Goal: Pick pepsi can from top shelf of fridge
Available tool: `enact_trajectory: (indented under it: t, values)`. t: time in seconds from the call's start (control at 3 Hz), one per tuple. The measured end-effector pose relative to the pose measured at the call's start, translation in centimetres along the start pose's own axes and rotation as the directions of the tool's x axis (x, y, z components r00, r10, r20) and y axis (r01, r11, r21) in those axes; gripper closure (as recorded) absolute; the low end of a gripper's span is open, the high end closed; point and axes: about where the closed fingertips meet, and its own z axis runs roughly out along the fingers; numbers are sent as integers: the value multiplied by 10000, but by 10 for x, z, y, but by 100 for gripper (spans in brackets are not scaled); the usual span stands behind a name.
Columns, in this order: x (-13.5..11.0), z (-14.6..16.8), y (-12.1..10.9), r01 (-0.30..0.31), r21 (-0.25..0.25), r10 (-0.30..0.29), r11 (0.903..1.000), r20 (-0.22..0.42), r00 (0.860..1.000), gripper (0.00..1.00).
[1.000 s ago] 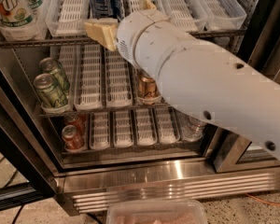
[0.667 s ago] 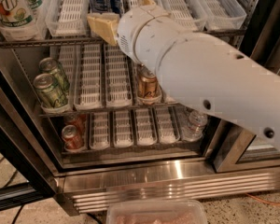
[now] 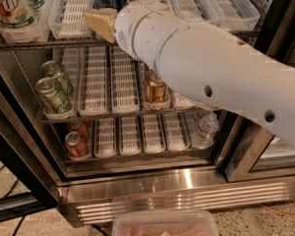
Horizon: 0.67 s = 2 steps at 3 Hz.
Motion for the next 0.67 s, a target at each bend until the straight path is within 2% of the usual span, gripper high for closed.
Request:
enact_trajectory:
  t: [0.67]
  values:
    - [-2,8,-4,-93,120,92,9999,47,9999,38]
